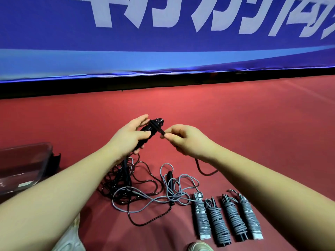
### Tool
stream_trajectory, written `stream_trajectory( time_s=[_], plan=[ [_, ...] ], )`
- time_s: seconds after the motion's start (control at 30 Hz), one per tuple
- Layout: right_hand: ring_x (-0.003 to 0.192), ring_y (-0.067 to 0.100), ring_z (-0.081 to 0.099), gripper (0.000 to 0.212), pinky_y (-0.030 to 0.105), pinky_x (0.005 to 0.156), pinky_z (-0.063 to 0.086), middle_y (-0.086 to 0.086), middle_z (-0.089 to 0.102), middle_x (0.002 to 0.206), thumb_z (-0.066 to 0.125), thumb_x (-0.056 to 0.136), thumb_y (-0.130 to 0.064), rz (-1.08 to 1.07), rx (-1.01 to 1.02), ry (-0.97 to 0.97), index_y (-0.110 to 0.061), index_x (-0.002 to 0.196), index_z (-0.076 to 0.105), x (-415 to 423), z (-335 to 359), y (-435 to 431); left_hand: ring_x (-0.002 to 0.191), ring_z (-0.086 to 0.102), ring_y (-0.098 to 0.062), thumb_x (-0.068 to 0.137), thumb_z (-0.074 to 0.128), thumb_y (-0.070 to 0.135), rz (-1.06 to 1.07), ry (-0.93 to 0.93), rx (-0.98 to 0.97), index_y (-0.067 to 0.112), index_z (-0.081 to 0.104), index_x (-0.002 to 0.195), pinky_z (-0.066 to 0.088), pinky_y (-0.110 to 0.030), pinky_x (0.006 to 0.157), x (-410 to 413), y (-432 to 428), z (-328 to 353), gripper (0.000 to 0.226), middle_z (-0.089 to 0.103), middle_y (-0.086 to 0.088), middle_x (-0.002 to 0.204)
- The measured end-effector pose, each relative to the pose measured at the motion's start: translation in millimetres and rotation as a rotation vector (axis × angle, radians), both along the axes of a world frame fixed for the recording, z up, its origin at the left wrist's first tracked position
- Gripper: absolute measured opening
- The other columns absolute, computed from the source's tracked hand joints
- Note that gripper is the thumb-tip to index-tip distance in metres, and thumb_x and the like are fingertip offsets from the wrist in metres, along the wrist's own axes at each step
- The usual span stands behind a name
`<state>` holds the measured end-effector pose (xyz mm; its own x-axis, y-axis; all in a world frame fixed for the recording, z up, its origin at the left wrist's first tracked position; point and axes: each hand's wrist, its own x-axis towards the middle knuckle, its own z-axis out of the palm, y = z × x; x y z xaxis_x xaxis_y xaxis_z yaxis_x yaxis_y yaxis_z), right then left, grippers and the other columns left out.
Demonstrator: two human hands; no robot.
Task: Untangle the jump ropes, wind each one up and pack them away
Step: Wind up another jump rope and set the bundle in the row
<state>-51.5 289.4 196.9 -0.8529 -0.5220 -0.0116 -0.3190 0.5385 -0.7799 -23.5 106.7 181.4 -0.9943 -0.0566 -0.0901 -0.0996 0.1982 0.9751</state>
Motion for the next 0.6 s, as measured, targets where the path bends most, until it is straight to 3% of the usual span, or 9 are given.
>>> stream_trajectory(
  time_s=[0.13,0.2,0.33,0.47,0.6],
  plan=[
    [0.046,0.004,0.051,0.008,0.026,0.050,0.044,-0.006,0.053,0.062,0.052,0.095,-0.019,-0.059,0.023,0.101,-0.016,0.095,0.059,-2,-1,11,0.058,0.047,-0.017,0.092,0.050,0.000,-0.048,-0.007,0.036,0.029,0.047,0.135,0.032,-0.019,0.039,1,-2,4,0.052,0.053,-0.004,0.087],
    [0.049,0.015,0.056,0.009,0.032,0.050,0.046,-0.002,0.056,0.065,0.047,0.096,-0.017,-0.081,0.038,0.148,-0.016,0.091,0.054,-4,-3,16,0.058,0.047,-0.016,0.092,0.049,0.000,-0.088,-0.004,0.051,0.029,0.048,0.134,0.032,-0.020,0.040,3,-1,5,0.051,0.053,-0.007,0.085],
    [0.065,0.007,0.046,0.016,0.024,0.065,0.033,-0.011,0.049,0.069,0.044,0.098,-0.015,-0.022,0.091,0.256,-0.018,0.094,0.059,-4,-21,21,0.061,0.048,-0.018,0.093,0.047,-0.001,-0.125,-0.007,0.157,0.024,0.050,0.135,0.033,-0.020,0.040,6,3,5,0.050,0.053,-0.014,0.087],
    [0.057,0.008,0.040,0.025,0.022,0.059,0.035,-0.009,0.047,0.065,0.038,0.100,-0.014,0.042,-0.233,0.019,-0.030,0.096,0.056,2,-41,16,0.062,0.049,-0.023,0.084,0.052,0.002,-0.130,-0.043,0.447,0.016,0.055,0.130,0.033,-0.020,0.037,12,11,13,0.049,0.060,-0.015,0.085],
    [0.059,0.006,0.045,0.027,0.016,0.062,0.042,-0.004,0.047,0.066,0.036,0.101,-0.013,0.159,-0.268,-0.054,-0.025,0.090,0.058,-3,-30,17,0.059,0.052,-0.022,0.071,0.064,0.015,-0.316,-0.130,0.691,0.015,0.062,0.122,0.034,-0.019,0.037,19,7,23,0.051,0.070,-0.011,0.090]
  ],
)
